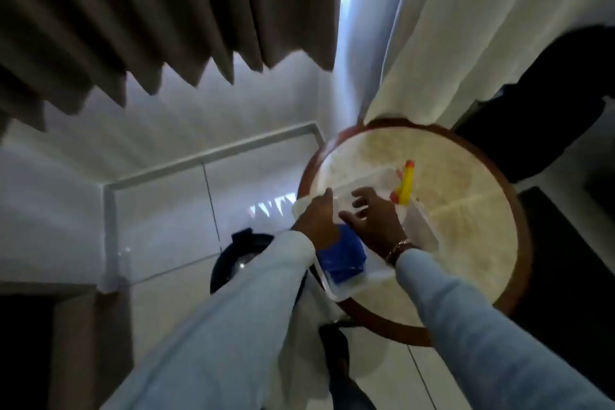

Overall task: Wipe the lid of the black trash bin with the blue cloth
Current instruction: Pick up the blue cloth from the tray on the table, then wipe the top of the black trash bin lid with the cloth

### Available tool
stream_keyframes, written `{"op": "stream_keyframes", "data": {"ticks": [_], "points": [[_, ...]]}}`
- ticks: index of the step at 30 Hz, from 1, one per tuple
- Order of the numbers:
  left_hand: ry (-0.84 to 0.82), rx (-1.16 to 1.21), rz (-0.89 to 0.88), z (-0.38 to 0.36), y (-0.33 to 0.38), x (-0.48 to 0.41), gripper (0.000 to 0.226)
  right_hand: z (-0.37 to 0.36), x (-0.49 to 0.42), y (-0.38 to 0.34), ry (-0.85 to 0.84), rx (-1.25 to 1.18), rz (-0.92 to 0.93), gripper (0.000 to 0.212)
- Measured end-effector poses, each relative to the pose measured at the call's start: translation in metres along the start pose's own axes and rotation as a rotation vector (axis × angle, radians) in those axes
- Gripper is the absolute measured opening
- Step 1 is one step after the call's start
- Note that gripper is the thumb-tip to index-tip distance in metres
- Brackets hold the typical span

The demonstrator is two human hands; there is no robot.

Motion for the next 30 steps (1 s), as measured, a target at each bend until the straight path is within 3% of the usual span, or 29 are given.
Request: {"op": "stream_keyframes", "data": {"ticks": [2, 4, 9, 11, 15, 21, 24, 27, 30], "points": [[-0.168, -0.153, -0.002, -0.028, -0.016, -0.023, 0.078, -0.022, -0.009, 0.036, -0.031, 0.017, -0.144, 0.048], [-0.216, -0.217, 0.045, -0.050, -0.038, -0.041, 0.077, -0.045, -0.010, 0.069, -0.019, 0.022, -0.310, 0.052], [-0.173, -0.569, -0.081, -0.075, -0.065, -0.069, 0.062, -0.083, -0.025, 0.102, -0.070, 0.022, -0.451, 0.055], [-0.175, -0.562, -0.090, -0.076, -0.068, -0.074, 0.045, -0.086, -0.026, 0.107, -0.094, 0.048, -0.485, 0.051], [-0.166, -0.258, -0.010, -0.067, -0.062, -0.068, 0.023, -0.070, -0.021, 0.103, -0.119, 0.126, -0.364, 0.023], [-0.033, 0.335, 0.028, -0.040, -0.067, -0.033, 0.021, -0.055, -0.006, 0.046, 0.106, -0.081, -0.152, 0.019], [0.134, 0.572, 0.053, -0.021, -0.091, -0.010, 0.021, -0.067, -0.008, 0.000, -0.054, -0.274, -0.006, 0.030], [0.281, 0.689, 0.126, -0.006, -0.140, 0.008, 0.023, -0.102, -0.009, -0.024, -0.312, -0.364, 0.092, 0.058], [0.369, 0.753, 0.231, -0.007, -0.200, 0.010, 0.017, -0.164, -0.010, -0.028, -0.332, -0.339, 0.095, 0.057]]}}
Point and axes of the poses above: each hand's wrist, its own x-axis away from the middle knuckle, its own z-axis out of the back of the hand, y = z × x, the point moved 1 cm from there along -x, towards the middle knuckle, and after that the axes turned 2 degrees about y, right-handed, at the moved point
